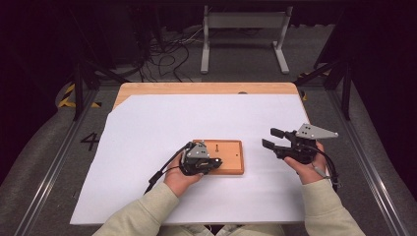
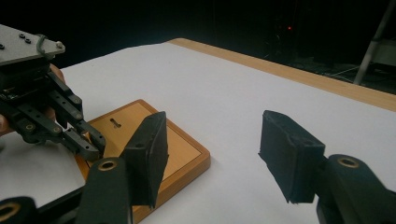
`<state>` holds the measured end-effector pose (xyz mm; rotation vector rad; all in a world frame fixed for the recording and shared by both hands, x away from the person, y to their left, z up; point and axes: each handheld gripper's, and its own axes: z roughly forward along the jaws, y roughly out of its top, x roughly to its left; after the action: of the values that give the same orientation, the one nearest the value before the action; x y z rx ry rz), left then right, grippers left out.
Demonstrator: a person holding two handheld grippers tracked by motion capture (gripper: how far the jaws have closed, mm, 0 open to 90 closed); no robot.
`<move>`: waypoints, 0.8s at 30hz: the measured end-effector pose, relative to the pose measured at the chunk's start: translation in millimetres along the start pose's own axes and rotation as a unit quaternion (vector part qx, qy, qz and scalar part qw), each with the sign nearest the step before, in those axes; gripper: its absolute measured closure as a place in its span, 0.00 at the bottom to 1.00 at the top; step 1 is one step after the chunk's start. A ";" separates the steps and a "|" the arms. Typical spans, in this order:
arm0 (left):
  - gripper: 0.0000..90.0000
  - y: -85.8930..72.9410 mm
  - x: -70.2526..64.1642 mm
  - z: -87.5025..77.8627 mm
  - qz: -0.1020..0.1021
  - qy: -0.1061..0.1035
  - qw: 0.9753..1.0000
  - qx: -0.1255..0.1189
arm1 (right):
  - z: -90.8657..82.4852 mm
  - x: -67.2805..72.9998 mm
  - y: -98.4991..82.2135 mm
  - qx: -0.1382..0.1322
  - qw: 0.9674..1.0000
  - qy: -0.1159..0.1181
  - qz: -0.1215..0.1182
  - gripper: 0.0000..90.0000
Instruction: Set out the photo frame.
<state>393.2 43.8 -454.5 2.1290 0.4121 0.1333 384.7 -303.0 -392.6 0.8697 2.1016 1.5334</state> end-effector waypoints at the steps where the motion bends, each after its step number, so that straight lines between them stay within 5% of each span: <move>1: 0.93 0.1 -0.1 0.0 0.002 0.001 1.000 0.000 | 0.1 0.0 -0.1 0.000 1.000 0.000 0.000 0.47; 8: 0.93 0.8 -4.7 0.3 0.037 0.016 0.999 0.005 | 0.4 0.1 -0.1 0.000 1.000 0.001 0.000 0.47; 11: 0.93 1.5 -9.2 -0.3 0.073 0.034 0.997 0.016 | 0.5 0.3 -0.1 0.000 1.000 0.000 0.000 0.48; 17: 0.93 -1.0 -15.8 -1.0 0.111 0.052 0.992 0.012 | 1.1 1.5 -0.1 0.000 1.000 0.003 -0.002 0.48; 19: 0.93 -1.9 -19.8 -1.6 0.135 0.060 0.989 0.013 | 1.1 1.8 -0.1 0.001 1.000 0.002 -0.002 0.48; 24: 0.93 -5.3 -27.9 -3.7 0.211 0.077 0.974 0.012 | 0.4 2.5 -2.0 0.001 1.000 0.004 -0.003 0.48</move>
<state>364.8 39.8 -455.1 2.2116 0.0422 0.5416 382.7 -301.4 -394.6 0.8595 2.1090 1.5347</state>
